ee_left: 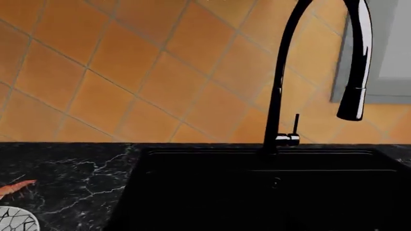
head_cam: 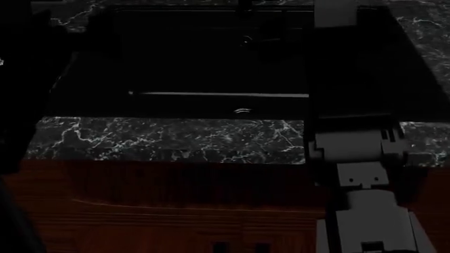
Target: Pick the bell pepper from the sink and place it on the plate located on the counter
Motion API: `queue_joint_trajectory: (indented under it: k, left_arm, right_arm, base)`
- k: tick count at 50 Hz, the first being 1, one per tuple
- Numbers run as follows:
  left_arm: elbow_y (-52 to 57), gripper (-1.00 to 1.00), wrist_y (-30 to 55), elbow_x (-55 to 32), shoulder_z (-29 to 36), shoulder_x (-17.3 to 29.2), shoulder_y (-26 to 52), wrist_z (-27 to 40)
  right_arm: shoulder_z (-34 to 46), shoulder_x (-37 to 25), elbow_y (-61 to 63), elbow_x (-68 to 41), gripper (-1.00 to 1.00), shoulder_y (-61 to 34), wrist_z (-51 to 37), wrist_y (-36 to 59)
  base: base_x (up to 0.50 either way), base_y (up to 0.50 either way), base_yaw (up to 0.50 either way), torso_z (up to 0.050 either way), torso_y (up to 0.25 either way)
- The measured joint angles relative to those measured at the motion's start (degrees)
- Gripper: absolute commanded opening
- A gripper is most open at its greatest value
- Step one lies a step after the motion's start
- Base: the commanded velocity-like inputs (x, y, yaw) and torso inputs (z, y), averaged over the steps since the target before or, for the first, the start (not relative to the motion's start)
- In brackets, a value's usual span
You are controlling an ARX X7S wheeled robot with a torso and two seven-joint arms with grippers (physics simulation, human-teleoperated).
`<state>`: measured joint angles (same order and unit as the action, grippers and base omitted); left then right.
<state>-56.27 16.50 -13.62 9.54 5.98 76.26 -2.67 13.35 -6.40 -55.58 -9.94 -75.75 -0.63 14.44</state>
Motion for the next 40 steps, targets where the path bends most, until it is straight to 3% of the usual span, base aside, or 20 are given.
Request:
queue_joint_trajectory:
  k: [40]
  left_arm:
    - [9.6, 1.00, 6.3, -1.3, 1.2, 1.9, -3.0, 1.9]
  right_arm:
    - [0.2, -0.9, 5.3, -2.5, 1.00, 2.7, 0.0, 4.0]
  base:
    - [0.00, 0.50, 0.00, 0.000, 0.000]
